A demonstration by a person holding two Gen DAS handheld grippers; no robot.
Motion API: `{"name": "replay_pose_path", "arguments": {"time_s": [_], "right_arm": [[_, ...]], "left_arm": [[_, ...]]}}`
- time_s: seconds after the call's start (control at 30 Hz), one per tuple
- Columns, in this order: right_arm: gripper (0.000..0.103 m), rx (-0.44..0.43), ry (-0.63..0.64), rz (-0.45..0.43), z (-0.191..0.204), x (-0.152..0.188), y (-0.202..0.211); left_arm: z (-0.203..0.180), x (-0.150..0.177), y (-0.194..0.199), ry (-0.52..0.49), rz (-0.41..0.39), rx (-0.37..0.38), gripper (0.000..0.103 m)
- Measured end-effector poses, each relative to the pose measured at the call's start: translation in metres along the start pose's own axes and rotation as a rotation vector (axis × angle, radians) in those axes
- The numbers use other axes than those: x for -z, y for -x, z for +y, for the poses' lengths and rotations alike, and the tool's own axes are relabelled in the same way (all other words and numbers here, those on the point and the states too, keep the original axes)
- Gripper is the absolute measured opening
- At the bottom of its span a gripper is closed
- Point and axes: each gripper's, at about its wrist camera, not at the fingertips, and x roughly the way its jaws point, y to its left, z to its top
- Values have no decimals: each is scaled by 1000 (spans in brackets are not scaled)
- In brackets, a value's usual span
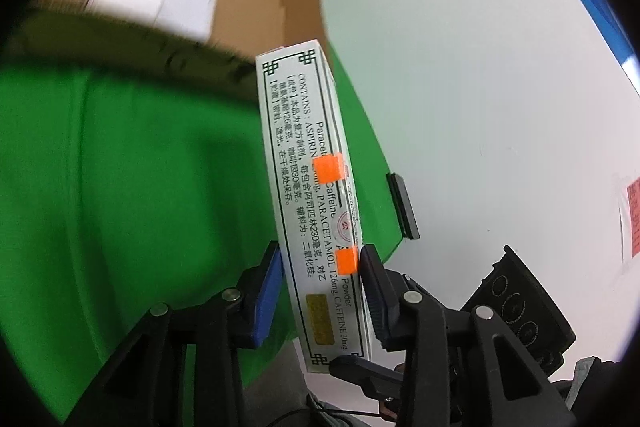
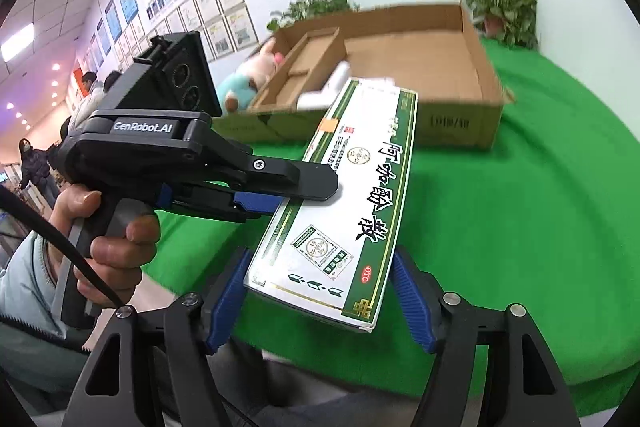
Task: Organize objects
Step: 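Lift the medicine box upright with the left gripper and carry it over the box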
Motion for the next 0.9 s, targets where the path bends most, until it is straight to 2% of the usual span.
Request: {"name": "replay_pose_path", "arguments": {"time_s": [0.27, 0.33, 0.43, 0.53, 0.63, 0.83, 0.9], "right_arm": [[65, 52, 64, -192, 0, -69, 22], [65, 58, 87, -230, -1, -89, 25], [65, 60, 118, -275, -6, -118, 26], [65, 52, 130, -300, -16, -149, 25], [65, 50, 138, -319, -24, -177, 22], [65, 32, 131, -322, -39, -222, 7], [65, 21, 116, -312, -44, -236, -2]], "left_arm": [[-75, -74, 28, -266, -127, -54, 35], [-89, -87, 29, -315, -151, -69, 35], [-100, -124, 52, -389, -190, -106, 35], [-112, -158, 58, -430, -216, -134, 34], [-138, -164, 47, -450, -233, -144, 34], [-147, -213, 71, -452, -247, -151, 34], [-155, -202, 86, -450, -250, -158, 34]]}}
